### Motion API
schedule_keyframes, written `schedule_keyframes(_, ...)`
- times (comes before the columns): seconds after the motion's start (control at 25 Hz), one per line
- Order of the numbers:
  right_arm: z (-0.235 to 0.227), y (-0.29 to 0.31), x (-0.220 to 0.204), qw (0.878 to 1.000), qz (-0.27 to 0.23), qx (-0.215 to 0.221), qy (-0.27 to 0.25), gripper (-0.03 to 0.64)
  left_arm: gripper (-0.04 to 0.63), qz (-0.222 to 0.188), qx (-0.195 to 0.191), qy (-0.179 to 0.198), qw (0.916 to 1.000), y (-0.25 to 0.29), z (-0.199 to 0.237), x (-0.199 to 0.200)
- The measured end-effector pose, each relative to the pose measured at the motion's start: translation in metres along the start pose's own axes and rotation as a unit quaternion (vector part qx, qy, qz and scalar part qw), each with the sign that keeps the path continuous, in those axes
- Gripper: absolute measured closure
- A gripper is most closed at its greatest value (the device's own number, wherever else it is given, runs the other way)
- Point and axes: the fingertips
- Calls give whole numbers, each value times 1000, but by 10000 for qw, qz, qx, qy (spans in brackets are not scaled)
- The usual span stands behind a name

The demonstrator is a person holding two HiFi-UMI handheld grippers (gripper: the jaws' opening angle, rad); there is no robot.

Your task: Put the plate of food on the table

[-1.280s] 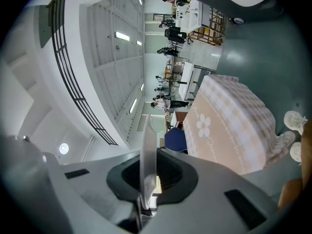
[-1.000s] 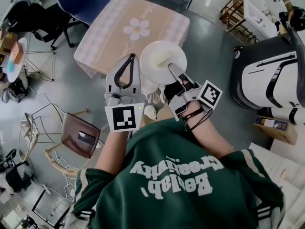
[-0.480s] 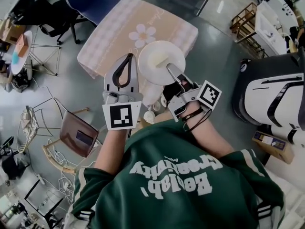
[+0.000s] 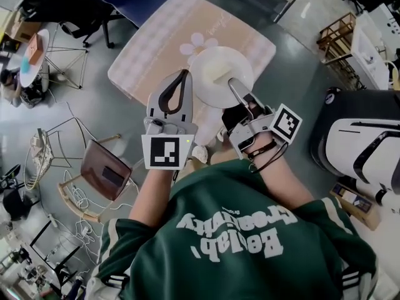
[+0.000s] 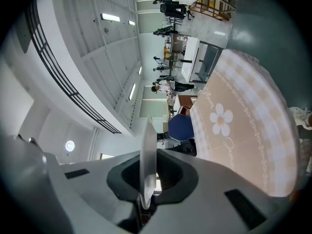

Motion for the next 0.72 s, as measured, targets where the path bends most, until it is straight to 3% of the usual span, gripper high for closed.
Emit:
schedule_keyframes(0.44, -31, 47, 31, 9994, 283, -95, 160, 592, 586, 201, -15, 20, 9998, 62, 17, -14)
schedule_keyframes(0.72, -69, 82, 57, 9982, 444, -322, 243, 594, 586, 331, 87, 512, 9981, 97, 29, -31)
Point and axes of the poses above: the fingertips, and each gripper's own axes: y forward along the fingers, z to its left, x out of its top, and after that the axes turned 5 degrees about -y, right-handed
